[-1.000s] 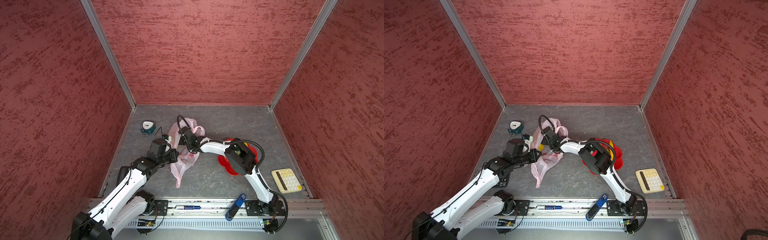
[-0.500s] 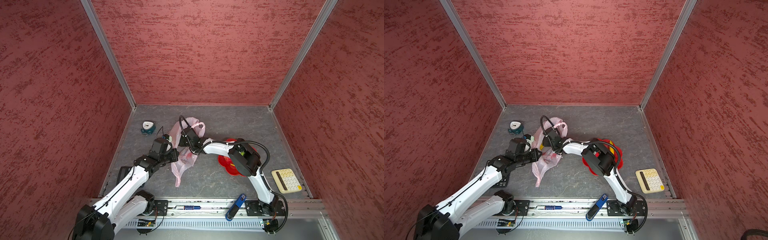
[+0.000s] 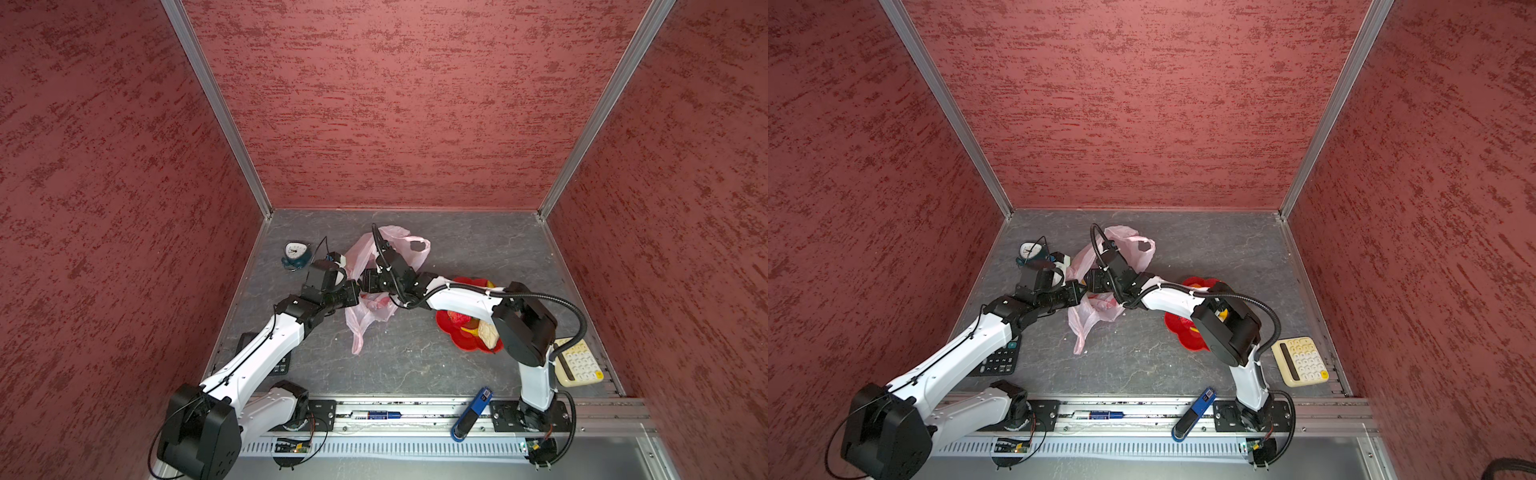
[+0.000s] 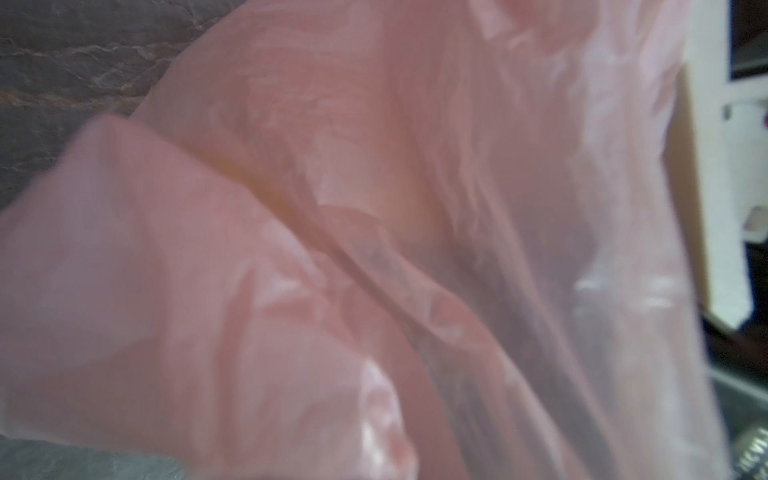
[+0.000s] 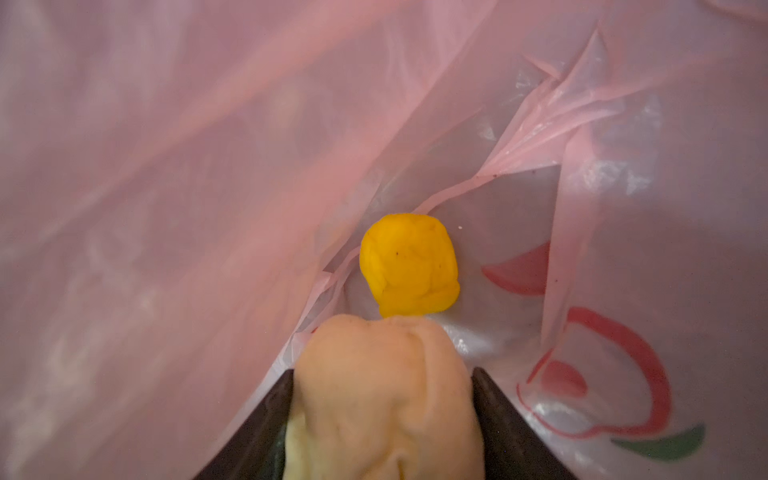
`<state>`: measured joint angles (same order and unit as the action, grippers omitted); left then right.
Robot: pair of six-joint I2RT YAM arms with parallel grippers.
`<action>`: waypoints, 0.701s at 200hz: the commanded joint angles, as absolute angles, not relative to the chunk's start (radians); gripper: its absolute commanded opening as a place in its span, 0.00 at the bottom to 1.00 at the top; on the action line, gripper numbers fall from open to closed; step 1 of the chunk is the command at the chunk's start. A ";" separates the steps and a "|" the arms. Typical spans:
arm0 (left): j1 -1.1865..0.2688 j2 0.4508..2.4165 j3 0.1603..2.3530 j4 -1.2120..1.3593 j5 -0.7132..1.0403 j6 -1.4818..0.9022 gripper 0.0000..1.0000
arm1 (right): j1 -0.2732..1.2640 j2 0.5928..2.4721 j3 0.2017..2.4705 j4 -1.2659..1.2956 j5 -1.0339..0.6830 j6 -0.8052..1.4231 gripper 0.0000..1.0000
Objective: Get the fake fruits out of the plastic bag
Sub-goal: 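Close the right gripper on the pale cream fruit and lift it, then carry the pale cream fruit with the right gripper over the red bowl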
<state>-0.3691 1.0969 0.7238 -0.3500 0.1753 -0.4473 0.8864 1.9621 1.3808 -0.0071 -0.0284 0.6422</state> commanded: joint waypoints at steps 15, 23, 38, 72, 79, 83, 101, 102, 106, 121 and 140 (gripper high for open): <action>-0.364 1.100 0.759 -0.292 0.170 -0.419 0.11 | 0.894 1.857 1.322 -0.043 -0.042 0.628 0.44; -0.362 1.100 0.764 -0.295 0.167 -0.417 0.11 | 0.894 1.833 1.310 -0.055 -0.041 0.625 0.43; -0.358 1.101 0.771 -0.303 0.166 -0.413 0.11 | 0.897 1.779 1.285 -0.083 -0.038 0.616 0.43; -0.350 1.116 0.778 -0.302 0.173 -0.401 0.11 | 0.901 1.647 1.261 -0.214 0.001 0.588 0.43; -0.347 1.119 0.780 -0.302 0.173 -0.396 0.11 | 0.901 1.618 1.257 -0.247 0.016 0.585 0.43; -0.344 1.120 0.779 -0.302 0.173 -0.395 0.11 | 0.902 1.601 1.255 -0.263 0.026 0.584 0.43; -0.328 1.127 0.782 -0.294 0.187 -0.387 0.11 | 0.902 1.516 1.226 -0.326 0.070 0.588 0.43; -0.327 1.127 0.782 -0.293 0.188 -0.387 0.11 | 0.901 1.512 1.225 -0.329 0.073 0.589 0.43; -0.323 1.129 0.785 -0.292 0.192 -0.385 0.11 | 0.902 1.494 1.217 -0.341 0.082 0.590 0.43; -0.314 1.135 0.790 -0.289 0.199 -0.380 0.12 | 0.901 1.422 1.186 -0.379 0.111 0.605 0.43; -0.305 1.144 0.798 -0.295 0.207 -0.373 0.11 | 0.898 1.344 1.149 -0.421 0.150 0.627 0.43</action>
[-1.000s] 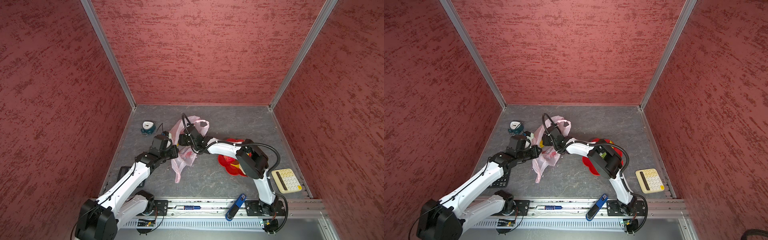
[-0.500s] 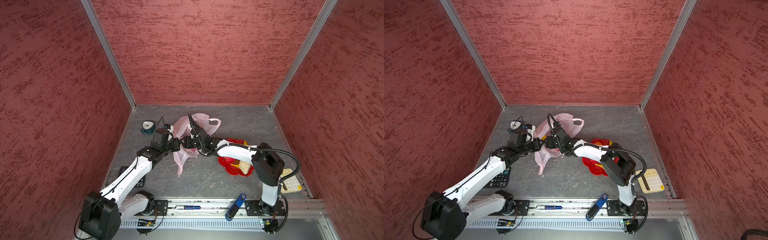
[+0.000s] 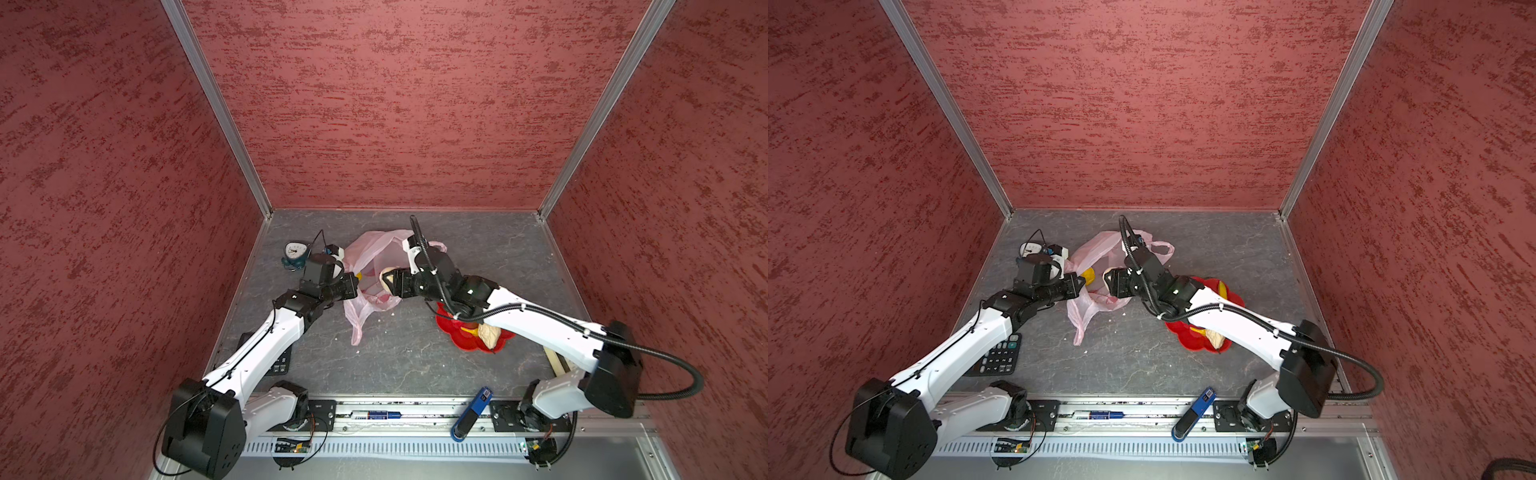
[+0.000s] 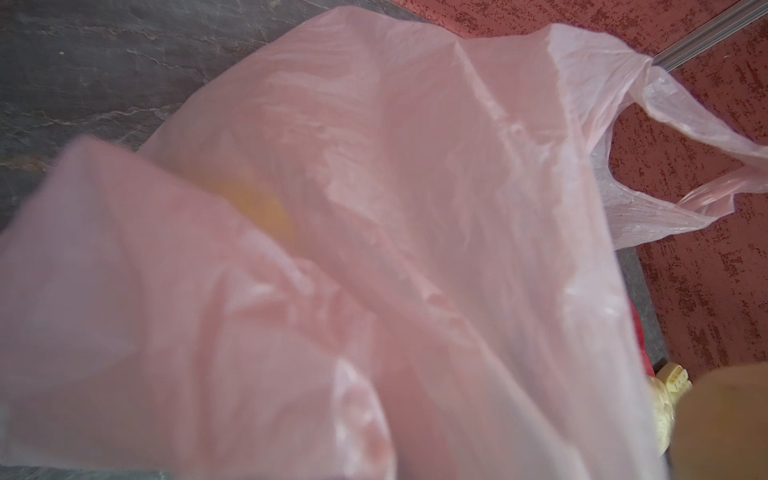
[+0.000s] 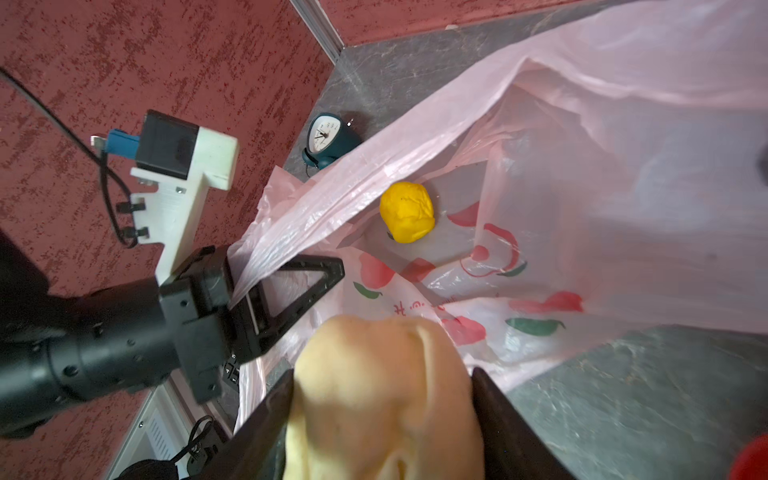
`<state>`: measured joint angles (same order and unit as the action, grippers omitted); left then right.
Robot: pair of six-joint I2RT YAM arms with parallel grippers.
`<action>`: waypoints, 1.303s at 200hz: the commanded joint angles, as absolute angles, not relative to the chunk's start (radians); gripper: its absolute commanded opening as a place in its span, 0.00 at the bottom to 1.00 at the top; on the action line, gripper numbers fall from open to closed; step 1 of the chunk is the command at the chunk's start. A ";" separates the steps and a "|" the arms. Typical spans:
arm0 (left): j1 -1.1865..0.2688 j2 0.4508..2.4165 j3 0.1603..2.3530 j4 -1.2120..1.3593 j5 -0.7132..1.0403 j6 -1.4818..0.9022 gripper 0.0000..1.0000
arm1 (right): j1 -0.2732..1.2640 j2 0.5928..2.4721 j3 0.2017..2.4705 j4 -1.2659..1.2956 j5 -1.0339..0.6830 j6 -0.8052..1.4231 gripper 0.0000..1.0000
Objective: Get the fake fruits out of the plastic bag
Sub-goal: 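Carry the pale cream fruit with the right gripper over the red bowl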
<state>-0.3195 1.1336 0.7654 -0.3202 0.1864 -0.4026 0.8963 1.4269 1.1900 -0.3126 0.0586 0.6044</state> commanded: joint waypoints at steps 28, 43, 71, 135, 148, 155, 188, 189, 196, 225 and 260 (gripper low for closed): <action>-0.299 1.147 0.798 -0.294 0.213 -0.373 0.11 | 0.886 1.230 1.105 -0.498 0.228 0.653 0.43; -0.298 1.148 0.797 -0.294 0.218 -0.374 0.12 | 0.873 1.176 1.088 -0.539 0.269 0.658 0.43; -0.296 1.146 0.796 -0.296 0.225 -0.380 0.11 | 0.819 1.107 1.052 -0.611 0.319 0.670 0.43; -0.296 1.124 0.785 -0.307 0.225 -0.394 0.11 | 0.633 1.029 0.916 -0.642 0.371 0.688 0.43; -0.296 1.126 0.784 -0.303 0.226 -0.398 0.12 | 0.601 1.029 0.896 -0.626 0.376 0.680 0.43; -0.296 1.127 0.782 -0.300 0.228 -0.399 0.12 | 0.584 1.033 0.887 -0.618 0.374 0.680 0.42; -0.296 1.140 0.778 -0.293 0.234 -0.403 0.11 | 0.549 1.077 0.839 -0.554 0.367 0.658 0.43; -0.296 1.140 0.778 -0.293 0.234 -0.403 0.12 | 0.549 1.078 0.837 -0.551 0.367 0.655 0.43; -0.296 1.141 0.776 -0.291 0.236 -0.405 0.11 | 0.547 1.089 0.827 -0.524 0.358 0.645 0.43; -0.298 1.146 0.769 -0.286 0.241 -0.408 0.11 | 0.541 1.145 0.814 -0.446 0.328 0.598 0.43; -0.298 1.140 0.761 -0.283 0.238 -0.414 0.12 | 0.539 1.207 0.801 -0.413 0.309 0.598 0.44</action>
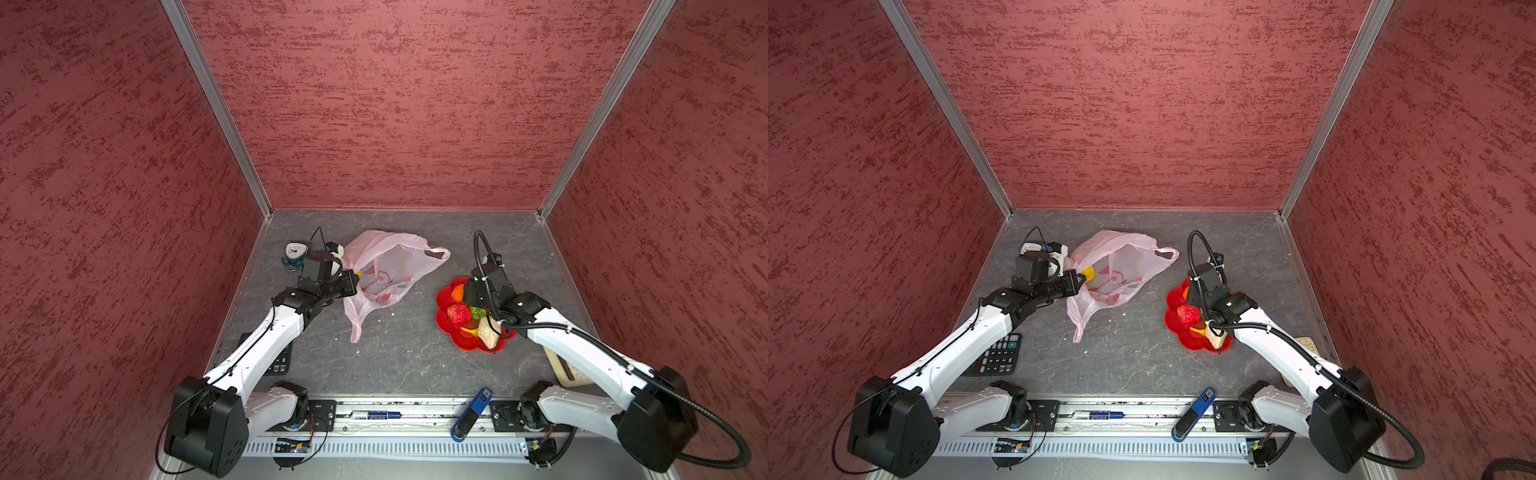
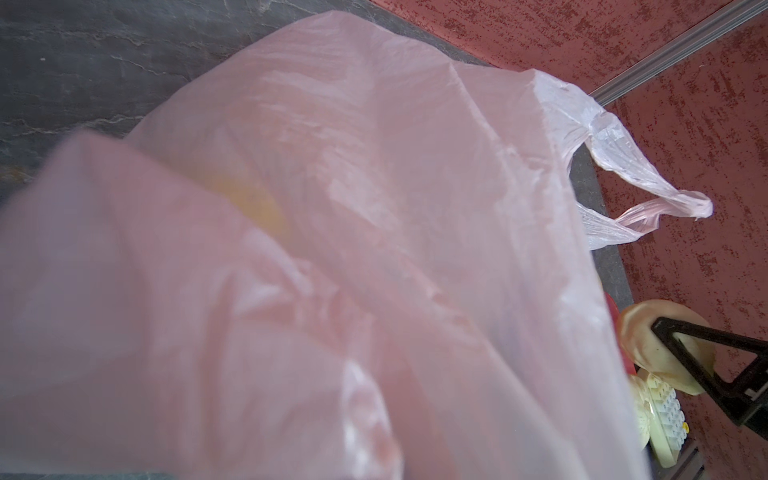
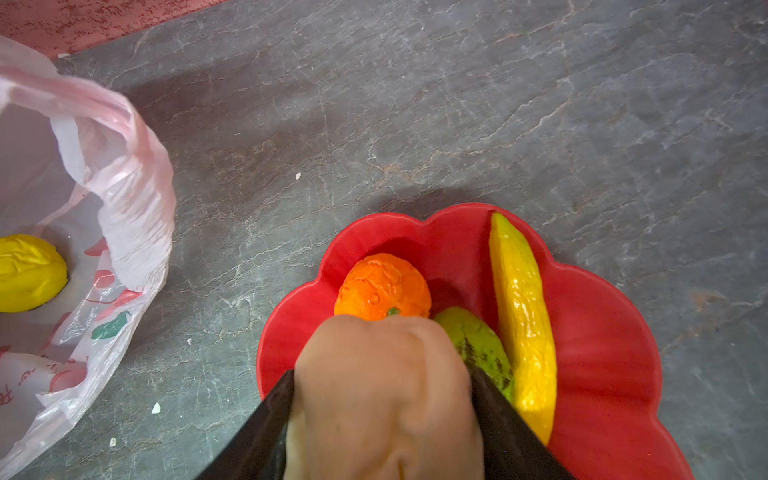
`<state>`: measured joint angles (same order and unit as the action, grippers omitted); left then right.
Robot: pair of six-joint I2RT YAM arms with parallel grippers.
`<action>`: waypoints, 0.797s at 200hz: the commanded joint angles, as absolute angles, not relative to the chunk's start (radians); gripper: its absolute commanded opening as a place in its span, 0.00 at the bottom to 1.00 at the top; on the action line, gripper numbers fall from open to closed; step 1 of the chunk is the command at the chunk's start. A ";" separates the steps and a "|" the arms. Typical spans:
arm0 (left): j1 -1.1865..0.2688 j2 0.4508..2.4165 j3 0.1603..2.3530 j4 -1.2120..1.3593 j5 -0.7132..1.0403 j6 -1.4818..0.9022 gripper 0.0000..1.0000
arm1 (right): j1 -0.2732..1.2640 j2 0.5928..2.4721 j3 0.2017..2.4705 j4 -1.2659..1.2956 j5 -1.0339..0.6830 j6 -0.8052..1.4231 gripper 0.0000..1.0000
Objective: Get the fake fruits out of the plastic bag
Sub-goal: 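Carry the pale cream fruit with the right gripper over the red bowl, then lower the right gripper into the red bowl and open it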
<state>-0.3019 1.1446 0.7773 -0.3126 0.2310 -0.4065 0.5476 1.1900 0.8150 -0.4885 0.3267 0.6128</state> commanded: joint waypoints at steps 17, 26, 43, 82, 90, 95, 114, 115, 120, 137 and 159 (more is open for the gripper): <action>-0.298 1.135 0.755 -0.281 0.239 -0.415 0.12 | 0.538 1.223 0.785 -0.386 0.303 0.604 0.44; -0.298 1.135 0.755 -0.282 0.238 -0.415 0.12 | 0.537 1.233 0.784 -0.381 0.305 0.604 0.44; -0.298 1.135 0.755 -0.287 0.240 -0.414 0.11 | 0.527 1.238 0.787 -0.377 0.324 0.601 0.44; -0.297 1.138 0.755 -0.284 0.243 -0.415 0.12 | 0.456 1.238 0.823 -0.399 0.330 0.573 0.45; -0.298 1.140 0.753 -0.280 0.244 -0.418 0.12 | 0.443 1.241 0.831 -0.408 0.337 0.569 0.45; -0.298 1.140 0.752 -0.276 0.244 -0.420 0.12 | 0.434 1.241 0.833 -0.413 0.339 0.567 0.45; -0.298 1.141 0.745 -0.270 0.247 -0.427 0.12 | 0.398 1.253 0.835 -0.413 0.323 0.548 0.46; -0.298 1.140 0.744 -0.269 0.248 -0.428 0.12 | 0.397 1.254 0.836 -0.412 0.322 0.546 0.46; -0.297 1.141 0.745 -0.269 0.248 -0.428 0.12 | 0.391 1.258 0.835 -0.406 0.317 0.539 0.47; -0.297 1.146 0.745 -0.271 0.248 -0.428 0.12 | 0.372 1.279 0.830 -0.377 0.298 0.522 0.47; -0.298 1.149 0.747 -0.270 0.248 -0.427 0.12 | 0.358 1.317 0.838 -0.350 0.282 0.507 0.48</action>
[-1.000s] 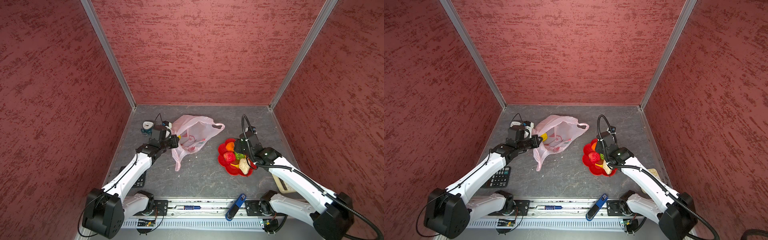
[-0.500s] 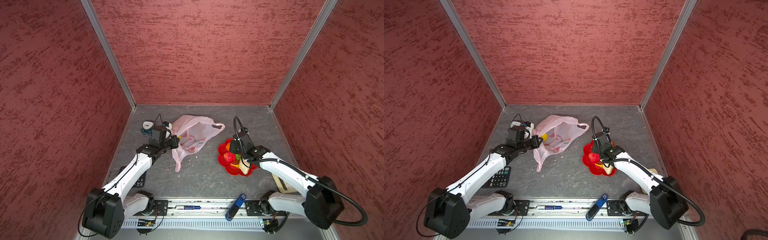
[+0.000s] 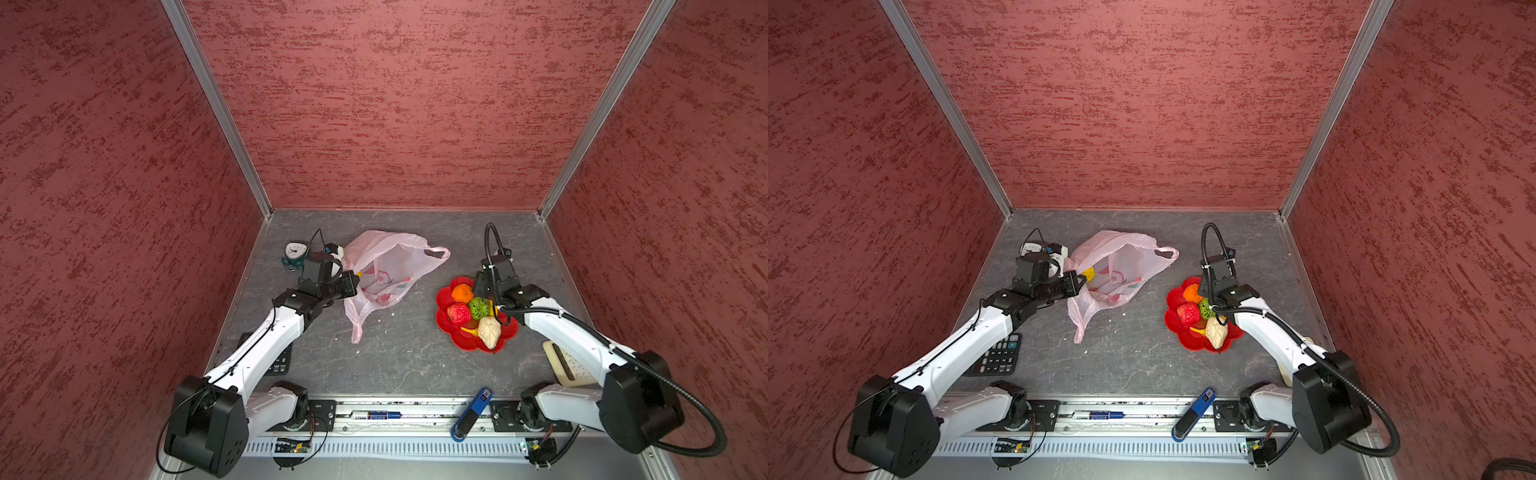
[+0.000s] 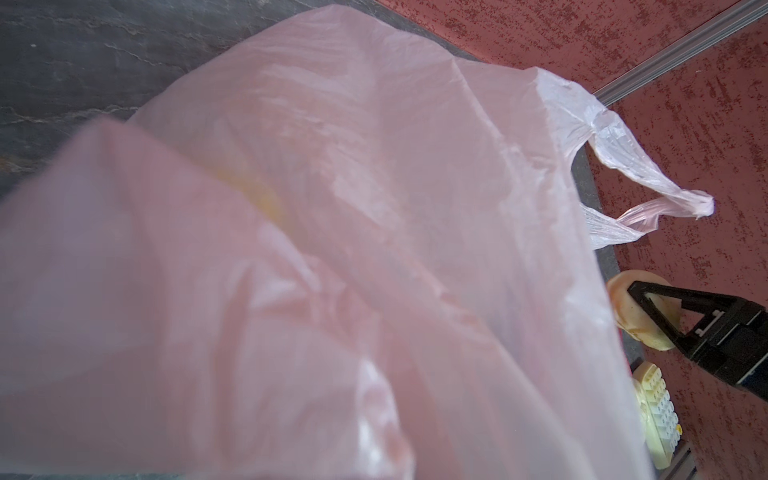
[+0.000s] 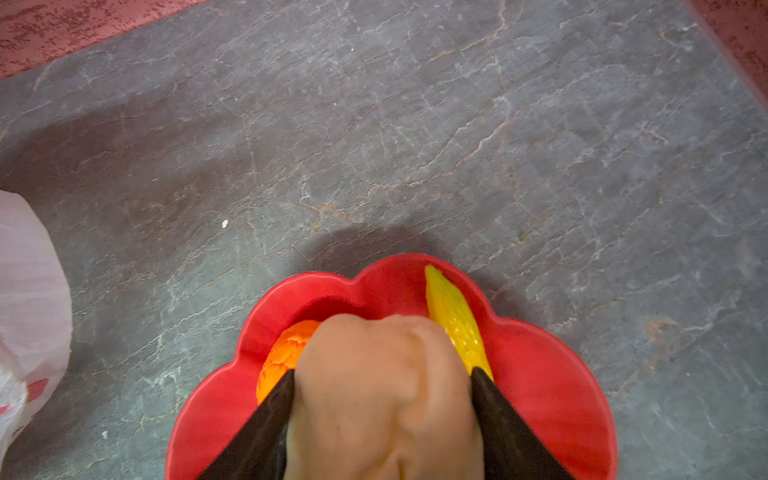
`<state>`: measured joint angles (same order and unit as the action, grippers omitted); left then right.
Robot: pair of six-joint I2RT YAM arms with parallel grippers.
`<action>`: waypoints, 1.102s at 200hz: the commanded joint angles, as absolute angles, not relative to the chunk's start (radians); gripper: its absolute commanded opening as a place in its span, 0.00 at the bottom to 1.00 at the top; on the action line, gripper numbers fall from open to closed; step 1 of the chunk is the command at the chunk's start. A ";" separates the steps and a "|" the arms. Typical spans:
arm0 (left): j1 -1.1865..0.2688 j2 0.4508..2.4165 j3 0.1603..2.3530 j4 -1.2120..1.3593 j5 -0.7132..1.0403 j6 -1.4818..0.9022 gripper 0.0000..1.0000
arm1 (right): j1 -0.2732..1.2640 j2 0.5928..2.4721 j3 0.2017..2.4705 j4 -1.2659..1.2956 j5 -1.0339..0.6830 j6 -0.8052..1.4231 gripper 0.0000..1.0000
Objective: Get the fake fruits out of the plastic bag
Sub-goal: 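Lower the right gripper into the red bowl and open it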
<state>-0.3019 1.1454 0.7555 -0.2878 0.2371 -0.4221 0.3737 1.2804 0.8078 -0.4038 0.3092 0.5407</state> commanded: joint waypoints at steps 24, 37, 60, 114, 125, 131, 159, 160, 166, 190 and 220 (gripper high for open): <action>-0.297 1.149 0.752 -0.274 0.247 -0.426 0.12 | 0.347 1.361 0.855 -0.338 0.278 0.496 0.50; -0.297 1.150 0.753 -0.274 0.248 -0.426 0.12 | 0.342 1.377 0.859 -0.327 0.273 0.493 0.50; -0.298 1.154 0.756 -0.279 0.247 -0.422 0.12 | 0.336 1.409 0.868 -0.318 0.270 0.487 0.52; -0.297 1.146 0.777 -0.321 0.247 -0.394 0.13 | 0.331 1.430 0.864 -0.311 0.285 0.480 0.71; -0.297 1.143 0.782 -0.331 0.248 -0.390 0.14 | 0.331 1.426 0.865 -0.311 0.290 0.479 0.75; -0.298 1.142 0.785 -0.338 0.247 -0.390 0.14 | 0.330 1.423 0.864 -0.311 0.293 0.478 0.76; -0.298 1.131 0.786 -0.370 0.245 -0.387 0.18 | 0.330 1.406 0.872 -0.318 0.314 0.469 0.81; -0.298 1.131 0.787 -0.371 0.244 -0.388 0.18 | 0.330 1.406 0.872 -0.318 0.313 0.469 0.81; -0.298 1.127 0.787 -0.383 0.244 -0.386 0.19 | 0.330 1.398 0.873 -0.319 0.315 0.467 0.83; -0.298 1.113 0.788 -0.436 0.243 -0.384 0.22 | 0.330 1.359 0.886 -0.327 0.297 0.453 0.84; -0.297 1.103 0.796 -0.552 0.193 -0.395 0.25 | 0.333 1.278 0.897 -0.326 0.272 0.429 0.84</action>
